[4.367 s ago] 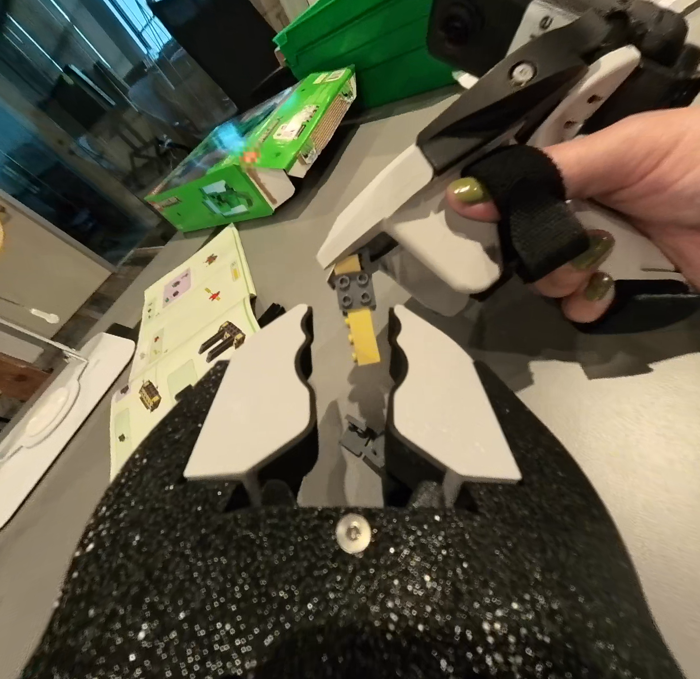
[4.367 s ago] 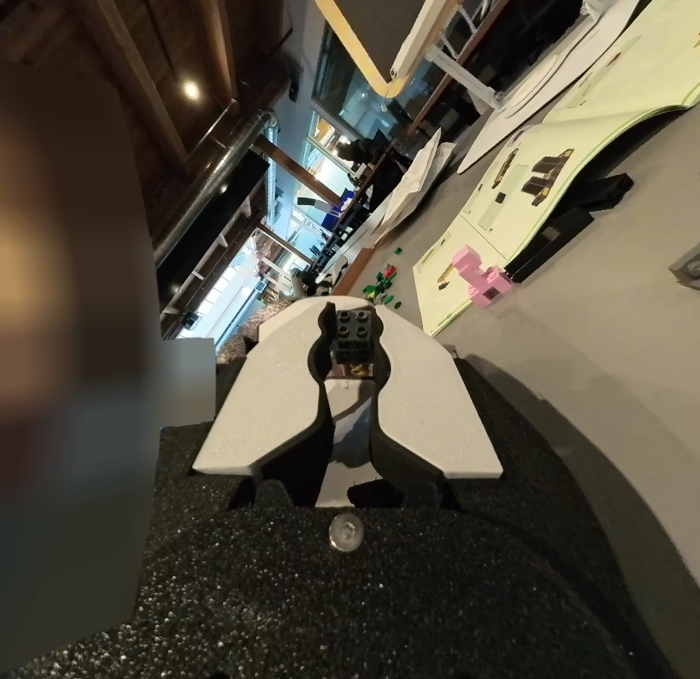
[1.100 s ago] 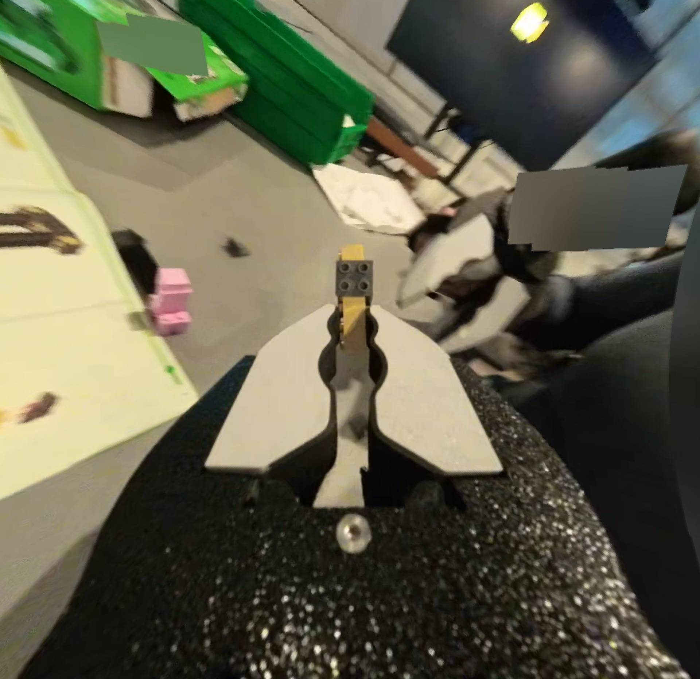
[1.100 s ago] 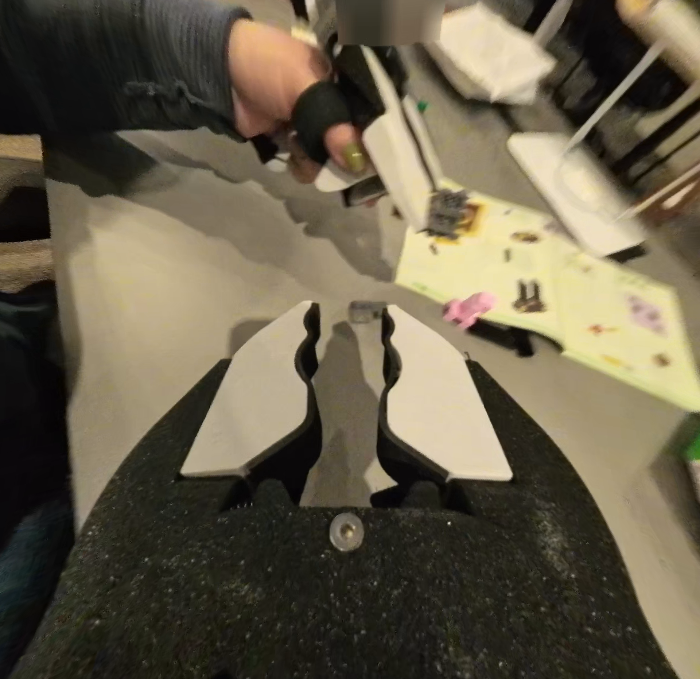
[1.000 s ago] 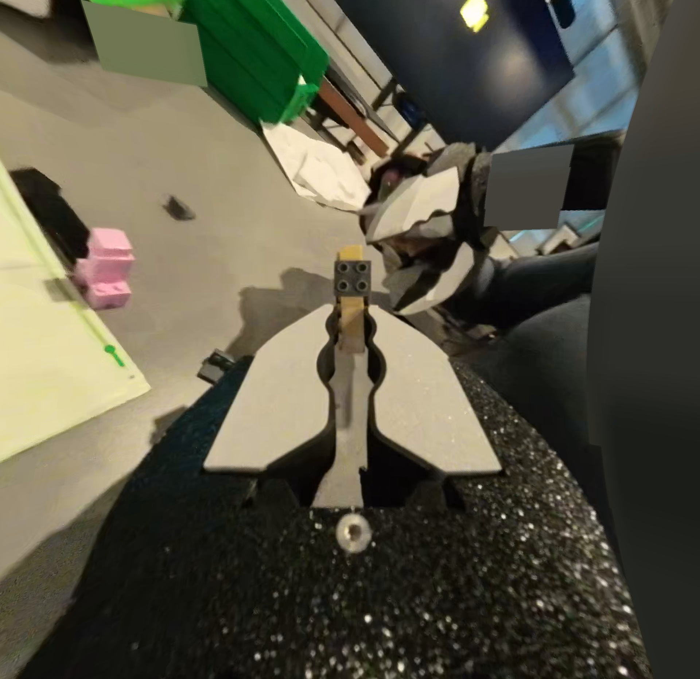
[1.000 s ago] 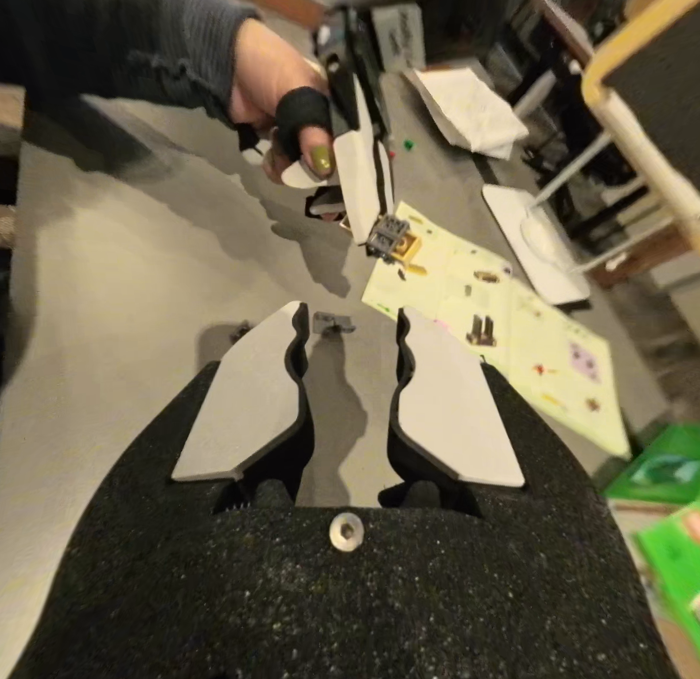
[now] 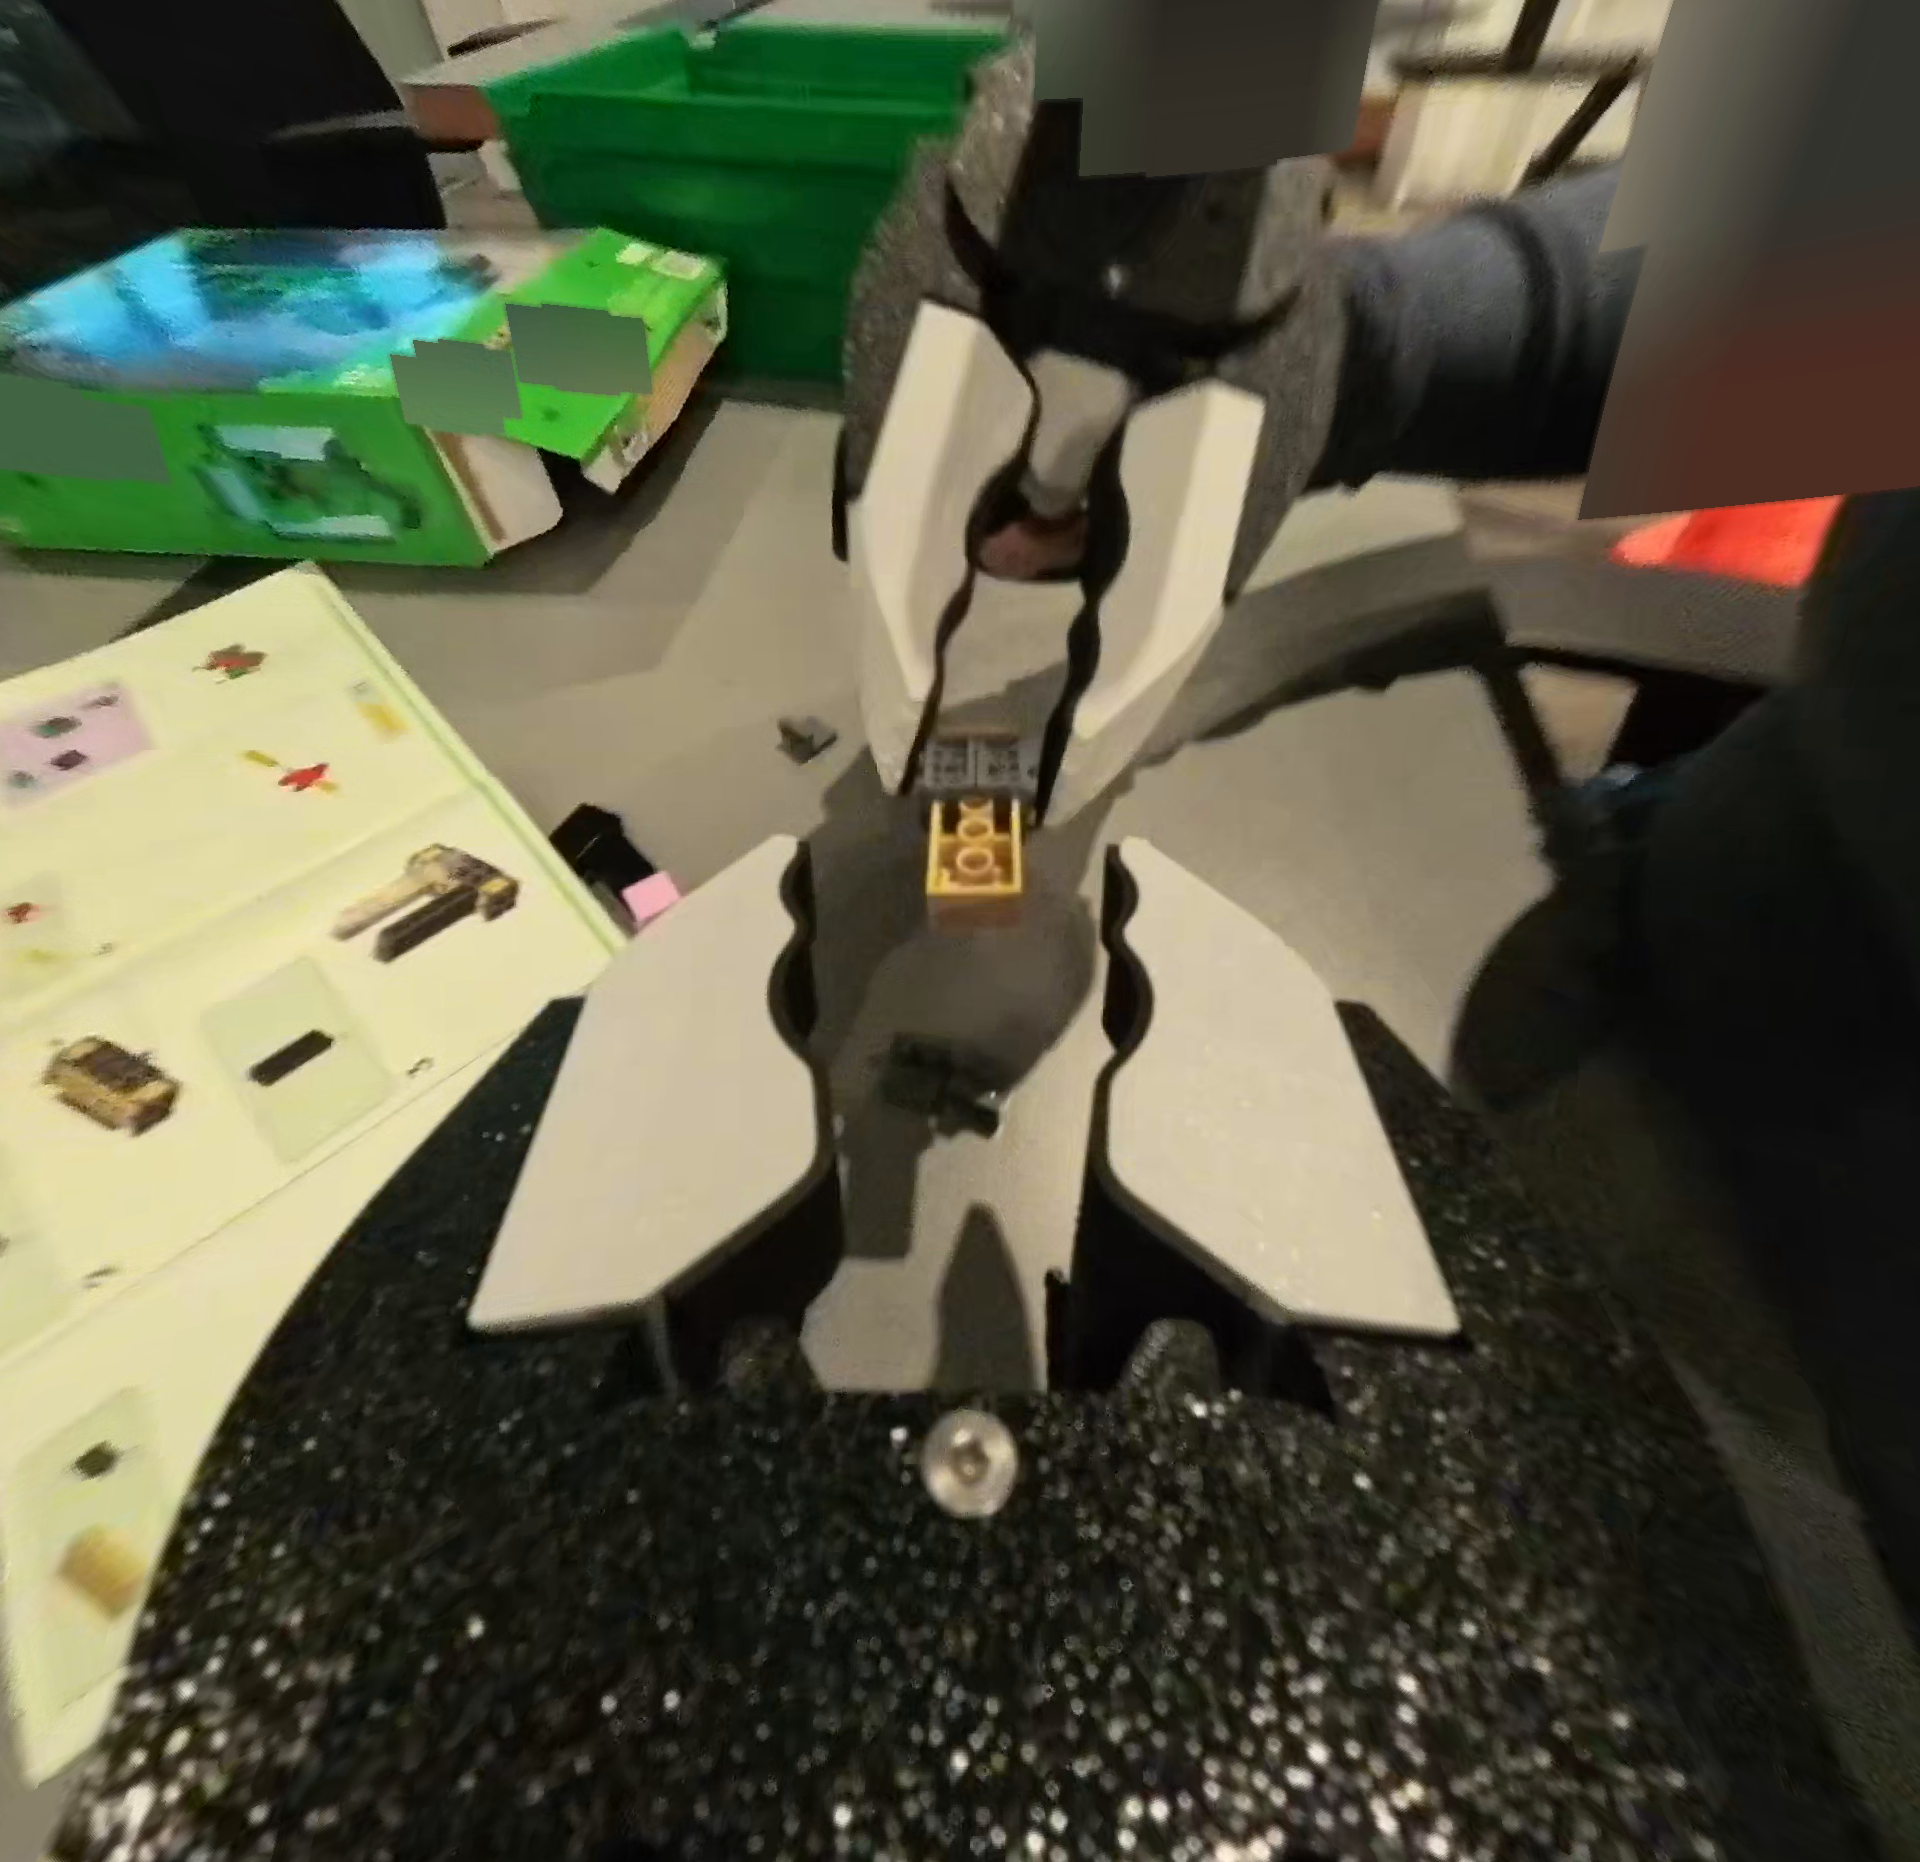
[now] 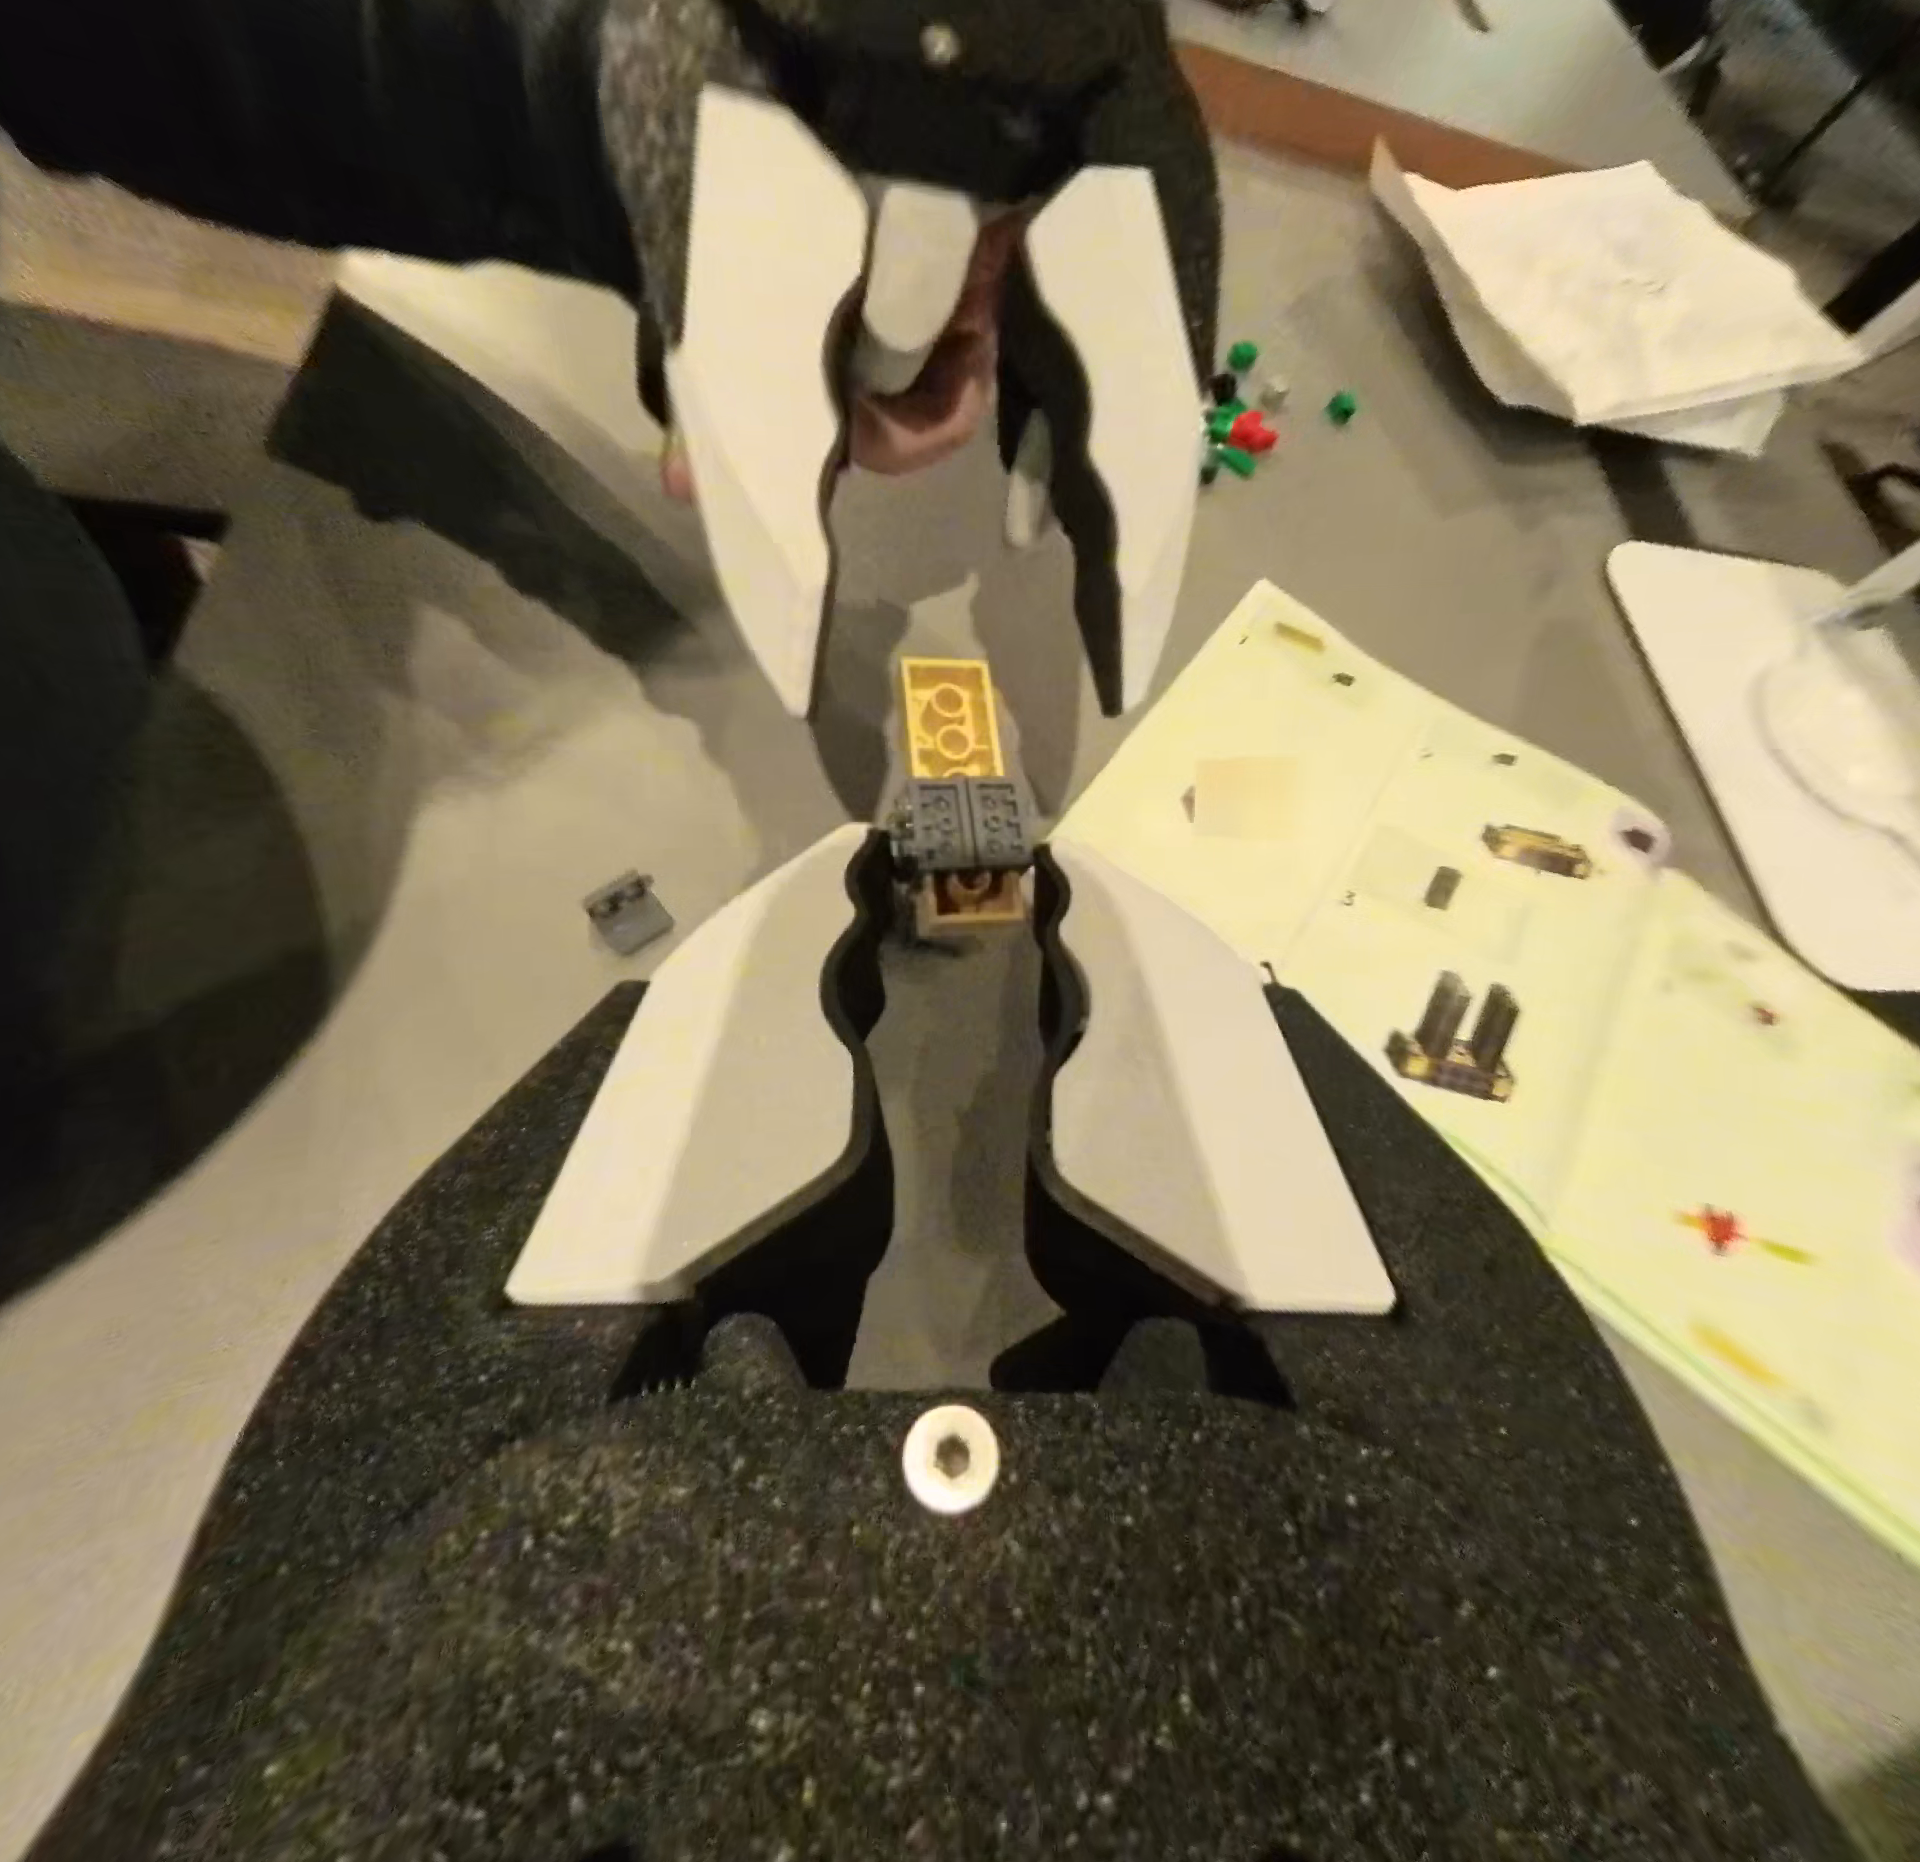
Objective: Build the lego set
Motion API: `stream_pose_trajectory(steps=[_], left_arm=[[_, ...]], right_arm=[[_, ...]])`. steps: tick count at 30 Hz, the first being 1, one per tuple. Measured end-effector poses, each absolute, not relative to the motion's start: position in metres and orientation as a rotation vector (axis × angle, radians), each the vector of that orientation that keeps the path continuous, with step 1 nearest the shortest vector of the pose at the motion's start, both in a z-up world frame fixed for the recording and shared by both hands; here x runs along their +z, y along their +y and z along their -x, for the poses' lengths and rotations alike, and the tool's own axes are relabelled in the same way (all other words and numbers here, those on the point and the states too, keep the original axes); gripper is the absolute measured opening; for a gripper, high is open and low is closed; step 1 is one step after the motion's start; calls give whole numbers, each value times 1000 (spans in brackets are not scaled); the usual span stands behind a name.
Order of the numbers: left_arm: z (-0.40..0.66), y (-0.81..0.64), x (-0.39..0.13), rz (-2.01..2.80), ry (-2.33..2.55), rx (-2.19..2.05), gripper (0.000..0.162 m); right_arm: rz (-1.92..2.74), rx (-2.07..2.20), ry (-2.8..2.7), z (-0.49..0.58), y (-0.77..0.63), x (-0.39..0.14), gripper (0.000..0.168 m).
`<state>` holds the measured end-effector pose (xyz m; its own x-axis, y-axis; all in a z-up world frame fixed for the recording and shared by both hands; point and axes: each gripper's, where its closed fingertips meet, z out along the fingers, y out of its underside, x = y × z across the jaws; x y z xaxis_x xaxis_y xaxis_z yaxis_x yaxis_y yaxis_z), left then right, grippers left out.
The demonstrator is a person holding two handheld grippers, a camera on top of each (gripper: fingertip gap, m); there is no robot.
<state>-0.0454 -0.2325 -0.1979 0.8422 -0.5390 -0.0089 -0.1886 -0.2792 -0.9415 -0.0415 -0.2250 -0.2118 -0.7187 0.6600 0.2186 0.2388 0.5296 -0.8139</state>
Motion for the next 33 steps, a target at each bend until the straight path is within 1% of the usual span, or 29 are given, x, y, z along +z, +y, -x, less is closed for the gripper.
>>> stream_pose_trajectory(steps=[1,5,7,10,11,13,14,18,20,22,25,28,33], left_arm=[[45,-233,-202,1873,576,-317,53],[47,-234,-217,1953,637,-144,55],[39,-237,-215,1927,636,-210,50],[39,-240,-211,1906,588,-288,47],[40,-241,-211,1911,581,-295,42],[37,-245,-210,1892,597,-317,20],[35,-248,-208,1875,610,-320,18],[42,-251,-207,1871,609,-253,18],[53,-252,-208,1882,554,-205,17],[69,-253,-210,1889,485,-123,17],[84,-258,-211,1872,393,-64,17],[88,-260,-211,1833,338,-69,17],[79,-260,-214,1808,367,-97,17]], right_arm=[[746,1136,-2260,41,-226,-210,26],[747,1194,-2278,41,-232,-208,26],[733,1181,-2302,40,-236,-210,26],[714,1163,-2325,39,-241,-211,25],[711,1157,-2329,39,-242,-212,26],[712,1150,-2340,38,-244,-212,25],[713,1150,-2340,38,-244,-212,25],[719,1156,-2296,41,-247,-208,26],[787,1137,-2293,39,-243,-212,34],[936,1151,-2351,27,-243,-226,32],[1261,1156,-2353,9,-260,-250,23],[1368,1006,-2301,-3,-277,-275,11],[1417,934,-2221,-5,-292,-290,13]])
